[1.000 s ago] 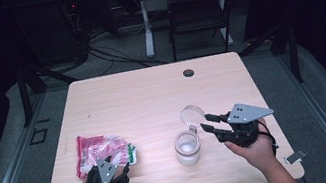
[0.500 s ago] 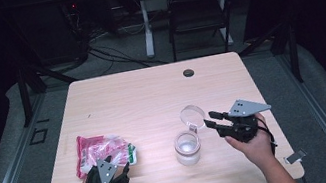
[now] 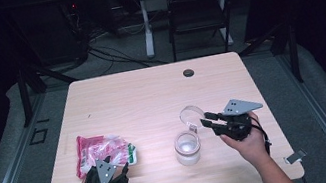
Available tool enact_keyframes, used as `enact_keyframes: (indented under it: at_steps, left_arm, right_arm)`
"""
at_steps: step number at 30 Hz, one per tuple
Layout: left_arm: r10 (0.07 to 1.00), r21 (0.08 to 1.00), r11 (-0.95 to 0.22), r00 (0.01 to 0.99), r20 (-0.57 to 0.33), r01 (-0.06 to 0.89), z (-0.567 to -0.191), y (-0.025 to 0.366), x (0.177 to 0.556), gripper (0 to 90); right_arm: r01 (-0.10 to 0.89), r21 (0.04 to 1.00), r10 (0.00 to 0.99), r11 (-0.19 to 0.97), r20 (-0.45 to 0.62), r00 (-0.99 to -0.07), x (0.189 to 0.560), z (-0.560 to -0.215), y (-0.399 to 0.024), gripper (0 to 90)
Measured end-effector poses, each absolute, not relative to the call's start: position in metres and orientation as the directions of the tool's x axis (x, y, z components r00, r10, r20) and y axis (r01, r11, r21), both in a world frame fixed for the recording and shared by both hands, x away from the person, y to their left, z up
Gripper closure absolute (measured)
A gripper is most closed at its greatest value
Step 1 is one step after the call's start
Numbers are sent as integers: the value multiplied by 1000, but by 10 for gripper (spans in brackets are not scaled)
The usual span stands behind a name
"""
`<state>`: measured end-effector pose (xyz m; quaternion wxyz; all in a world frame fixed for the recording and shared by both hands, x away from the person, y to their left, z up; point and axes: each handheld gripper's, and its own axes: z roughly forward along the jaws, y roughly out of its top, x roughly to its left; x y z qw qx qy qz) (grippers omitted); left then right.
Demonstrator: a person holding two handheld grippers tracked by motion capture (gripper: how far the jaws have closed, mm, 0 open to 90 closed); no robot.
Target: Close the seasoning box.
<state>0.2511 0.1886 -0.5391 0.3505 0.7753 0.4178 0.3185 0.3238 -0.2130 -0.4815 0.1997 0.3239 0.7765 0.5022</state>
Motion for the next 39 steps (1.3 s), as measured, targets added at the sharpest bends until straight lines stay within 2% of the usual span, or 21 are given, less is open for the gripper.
enact_keyframes:
  at_steps: [12,29,39]
  left_arm:
    - [872,812,-406,444,207,419,-538,189,250,369]
    - [868,816,-405,453,202,412,-537,185,252,370]
    - [864,815,-411,461,205,408,-537,183,254,369]
  right_arm:
    - [253,904,688,345,-60,-724,317,-480,-209,724]
    - [189,871,639,453,-169,-750,301,-477,-195,685]
    - [182,872,626,455,-168,-761,298,-478,-194,663]
